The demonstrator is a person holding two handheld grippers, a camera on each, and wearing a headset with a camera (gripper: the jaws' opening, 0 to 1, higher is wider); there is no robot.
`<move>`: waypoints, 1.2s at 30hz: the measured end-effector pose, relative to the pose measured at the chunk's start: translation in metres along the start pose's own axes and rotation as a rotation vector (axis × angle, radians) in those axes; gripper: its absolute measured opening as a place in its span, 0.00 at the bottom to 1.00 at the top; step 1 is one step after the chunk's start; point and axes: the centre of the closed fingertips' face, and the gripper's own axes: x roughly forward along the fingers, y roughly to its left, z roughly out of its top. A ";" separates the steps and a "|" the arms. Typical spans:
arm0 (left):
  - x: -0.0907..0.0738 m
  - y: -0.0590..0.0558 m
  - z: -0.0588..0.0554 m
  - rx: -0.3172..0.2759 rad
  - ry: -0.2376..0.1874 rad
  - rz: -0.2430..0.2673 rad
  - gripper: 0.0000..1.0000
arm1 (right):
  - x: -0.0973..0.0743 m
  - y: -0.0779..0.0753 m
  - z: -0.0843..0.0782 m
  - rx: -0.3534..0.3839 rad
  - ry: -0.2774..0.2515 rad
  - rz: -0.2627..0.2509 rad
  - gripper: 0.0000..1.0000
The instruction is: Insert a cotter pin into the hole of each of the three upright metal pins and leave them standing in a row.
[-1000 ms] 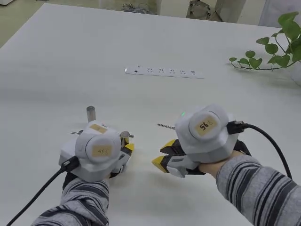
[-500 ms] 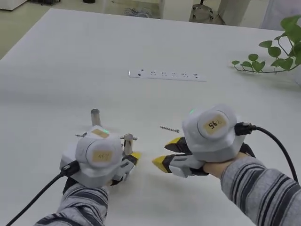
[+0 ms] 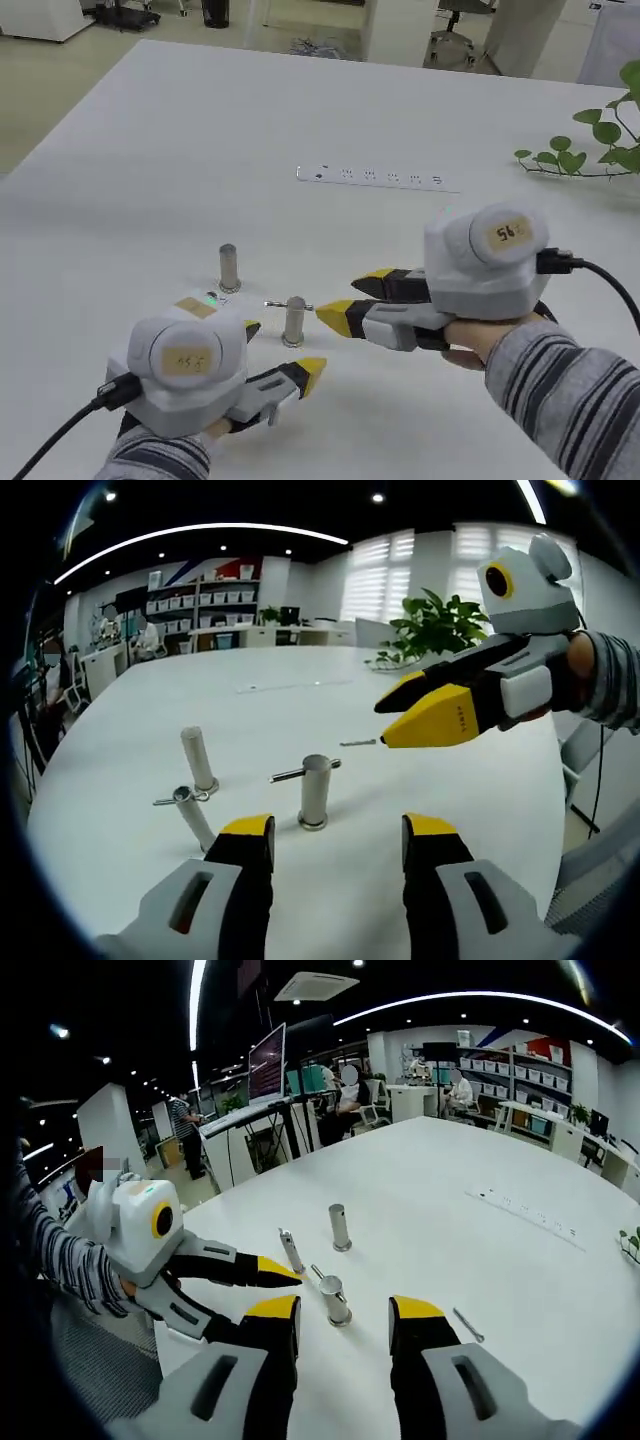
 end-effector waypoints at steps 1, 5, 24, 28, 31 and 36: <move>-0.002 0.000 0.000 -0.001 -0.003 -0.002 0.53 | 0.002 0.000 0.003 -0.001 -0.003 0.001 0.32; -0.014 -0.001 0.002 0.010 -0.023 -0.001 0.59 | 0.011 0.001 0.013 -0.009 -0.010 0.010 0.32; -0.047 0.024 0.007 0.025 -0.065 0.054 0.89 | 0.073 0.010 0.039 -0.044 0.009 0.064 0.31; -0.048 0.029 0.007 0.002 -0.070 0.056 0.93 | 0.086 0.013 0.039 -0.049 0.024 0.071 0.31; -0.049 0.031 0.006 0.013 -0.060 0.062 0.96 | 0.097 0.015 0.039 -0.058 0.036 0.076 0.31; -0.050 0.037 0.007 -0.009 -0.081 0.061 0.99 | 0.120 0.010 0.041 -0.073 0.049 0.087 0.29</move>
